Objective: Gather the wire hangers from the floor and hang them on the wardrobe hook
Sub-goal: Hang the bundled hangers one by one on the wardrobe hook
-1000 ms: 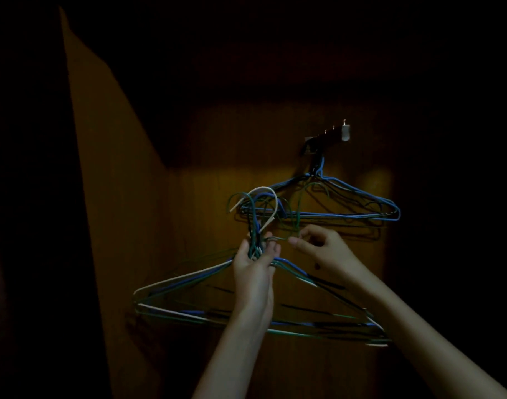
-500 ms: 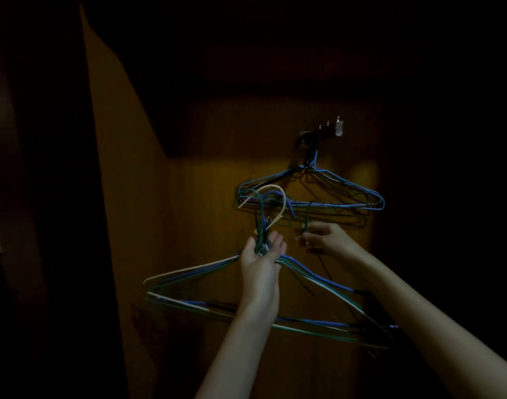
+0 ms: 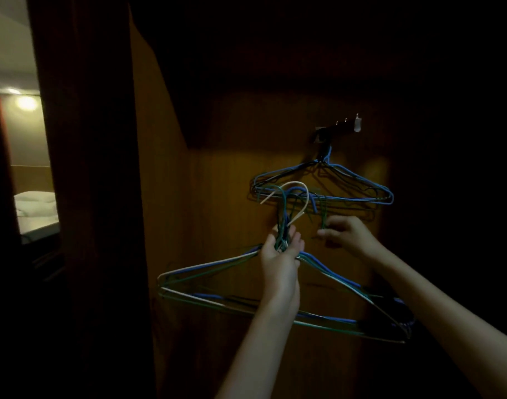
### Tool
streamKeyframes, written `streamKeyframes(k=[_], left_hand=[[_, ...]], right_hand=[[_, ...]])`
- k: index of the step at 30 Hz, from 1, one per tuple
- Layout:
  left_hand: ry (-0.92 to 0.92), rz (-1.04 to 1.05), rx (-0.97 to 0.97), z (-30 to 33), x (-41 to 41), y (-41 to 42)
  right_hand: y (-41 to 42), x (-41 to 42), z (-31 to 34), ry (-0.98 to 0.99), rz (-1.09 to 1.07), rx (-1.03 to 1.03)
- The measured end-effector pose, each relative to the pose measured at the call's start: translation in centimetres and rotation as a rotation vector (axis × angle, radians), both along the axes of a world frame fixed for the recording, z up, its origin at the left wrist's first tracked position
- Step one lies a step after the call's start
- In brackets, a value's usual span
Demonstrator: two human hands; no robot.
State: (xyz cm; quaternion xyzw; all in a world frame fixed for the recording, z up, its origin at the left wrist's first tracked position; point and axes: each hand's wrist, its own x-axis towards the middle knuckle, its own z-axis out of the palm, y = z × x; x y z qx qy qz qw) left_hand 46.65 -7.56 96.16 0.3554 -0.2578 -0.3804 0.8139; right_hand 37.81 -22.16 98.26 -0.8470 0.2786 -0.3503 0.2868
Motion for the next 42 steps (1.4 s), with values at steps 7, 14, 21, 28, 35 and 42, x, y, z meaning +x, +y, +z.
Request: streamKeyframes(k=[7,14,21,28,35,42], left_hand=[[0.073,0.002,-0.001,-0.6,-0.1,-0.3],[0.068,-0.01,0.012,-0.5,-0.2,-0.9],[0.055,0.015,-0.041,0.8,0.9,-2.4],[-0.009,-0.027,-0.076,2.2,-0.1,-5.1],[-0.014,-0.014,-0.16,3.5,0.2,-8.1],[0.023,-0.009,-0.173,4.5,1.1,-11.0]], right_hand=[[4.4,1.0,1.4,-0.164,0.026,-0.019],[4.4,0.6,0.0,-0.143,0.059,0.041],[2.0,-4.3,-1.6,-0.181,-0.129,0.064],[-0.4,-5.3,-0.3,-0.34,-0.271,-0.167],[-3.5,-7.5,2.0,-0.542,-0.441,-0.298],[-7.7,-7.7,4.2,-0.554,-0.551,-0.311]])
